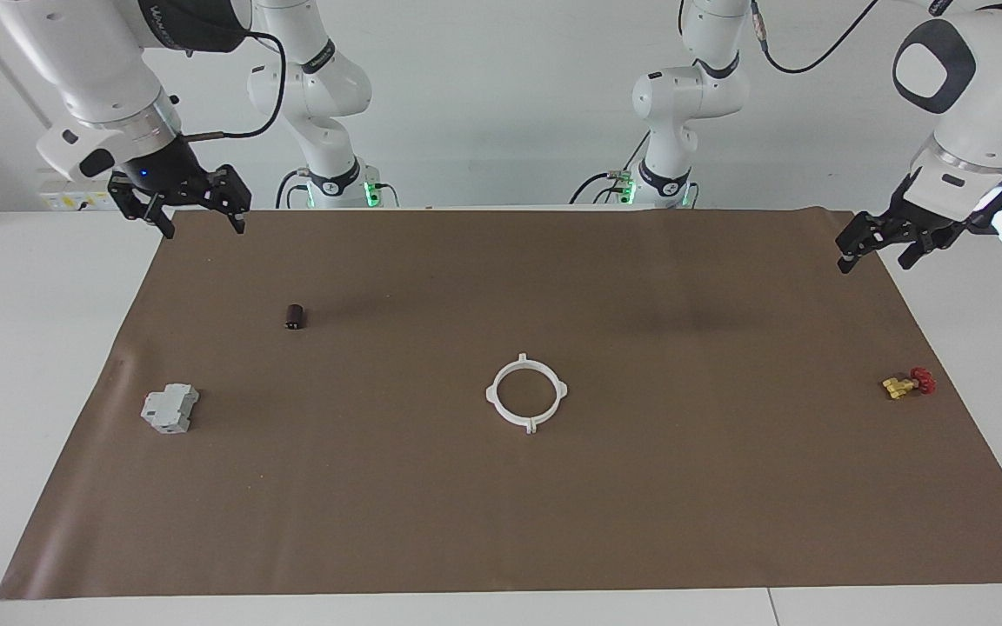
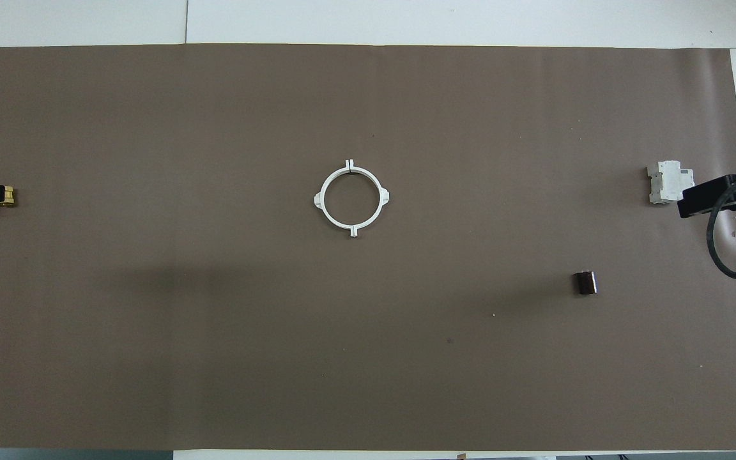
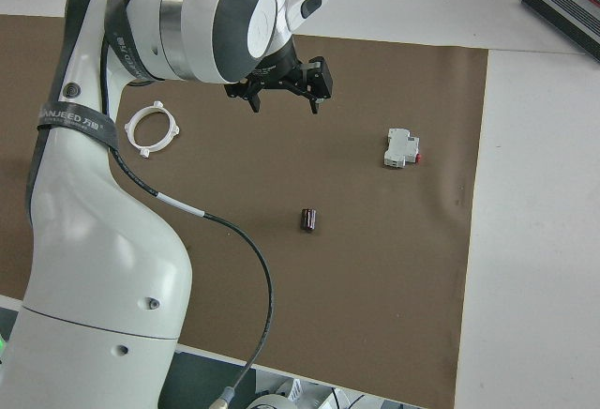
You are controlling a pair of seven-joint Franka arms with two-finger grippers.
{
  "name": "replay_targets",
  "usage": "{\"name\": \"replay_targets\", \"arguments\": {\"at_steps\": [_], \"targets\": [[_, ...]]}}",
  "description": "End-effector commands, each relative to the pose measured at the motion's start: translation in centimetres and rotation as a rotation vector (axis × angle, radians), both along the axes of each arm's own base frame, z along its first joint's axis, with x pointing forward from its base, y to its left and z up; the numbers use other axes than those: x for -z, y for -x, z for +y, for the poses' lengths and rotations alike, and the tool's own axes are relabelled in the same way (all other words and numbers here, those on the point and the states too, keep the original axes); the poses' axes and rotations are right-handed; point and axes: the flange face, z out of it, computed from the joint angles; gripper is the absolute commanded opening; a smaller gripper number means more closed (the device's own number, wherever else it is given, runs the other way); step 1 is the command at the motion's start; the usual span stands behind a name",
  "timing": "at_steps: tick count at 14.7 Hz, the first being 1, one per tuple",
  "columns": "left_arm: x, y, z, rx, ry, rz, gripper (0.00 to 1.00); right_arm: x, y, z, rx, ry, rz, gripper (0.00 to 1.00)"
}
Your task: Assemble drain pipe with both arms
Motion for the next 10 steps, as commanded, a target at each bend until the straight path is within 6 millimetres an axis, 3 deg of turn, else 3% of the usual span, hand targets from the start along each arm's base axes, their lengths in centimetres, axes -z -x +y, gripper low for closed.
{"name": "replay_targets", "arguments": {"at_steps": [1,10], "targets": [[0.4,1.7,-0.1,0.0,0.022,0.016,1.0,-0.2,0.1,0.0,0.011,-0.004,-0.007,1.0],[-0.4,1.5,-1.7,-0.09,0.018,0.011,1.0,-0.2,0.1,-0.1,0.013,-0.002,-0.007,1.0]]}}
